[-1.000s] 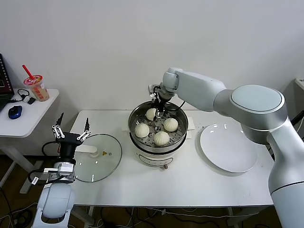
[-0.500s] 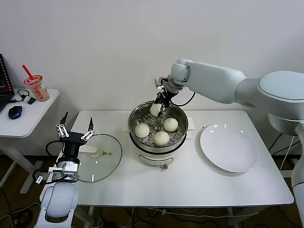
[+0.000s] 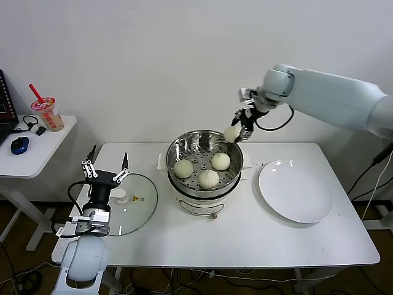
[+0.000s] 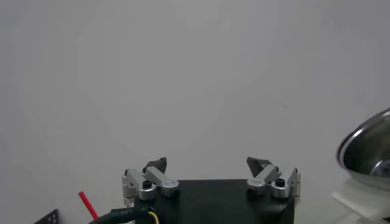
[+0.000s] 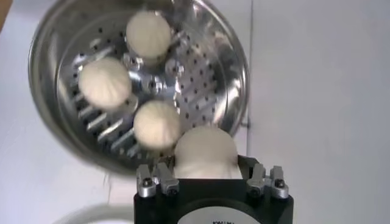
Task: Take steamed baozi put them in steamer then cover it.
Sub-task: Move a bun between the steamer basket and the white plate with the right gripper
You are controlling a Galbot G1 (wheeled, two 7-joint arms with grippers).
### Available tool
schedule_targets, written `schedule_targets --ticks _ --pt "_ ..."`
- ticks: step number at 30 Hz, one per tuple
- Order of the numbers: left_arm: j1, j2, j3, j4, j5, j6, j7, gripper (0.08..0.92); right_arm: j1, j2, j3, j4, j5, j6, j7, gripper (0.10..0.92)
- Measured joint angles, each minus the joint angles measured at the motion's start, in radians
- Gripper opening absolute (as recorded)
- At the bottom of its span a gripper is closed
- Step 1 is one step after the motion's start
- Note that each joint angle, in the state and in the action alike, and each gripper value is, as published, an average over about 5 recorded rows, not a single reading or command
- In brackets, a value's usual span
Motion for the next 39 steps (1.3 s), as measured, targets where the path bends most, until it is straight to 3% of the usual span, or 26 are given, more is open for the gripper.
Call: schedule_targets --ticks 9,17,39 --pt "0.015 0.009 0.009 -0.002 0.011 0.007 -0.002 0.823 -0.120 -0.158 0.104 -0.025 -0.119 0.011 -0.019 0.664" --pt "0.037 0.016 0.011 -0.011 0.025 0.011 -0.003 0.823 -0.272 -0.210 0.258 -0.089 -0.242 0.027 -0.046 0.670" --pt "0.077 0.028 0.013 -0.033 0.047 0.019 -0.004 0.823 -0.587 -0.086 0.685 -0.428 -0.580 0.129 -0.093 0.670"
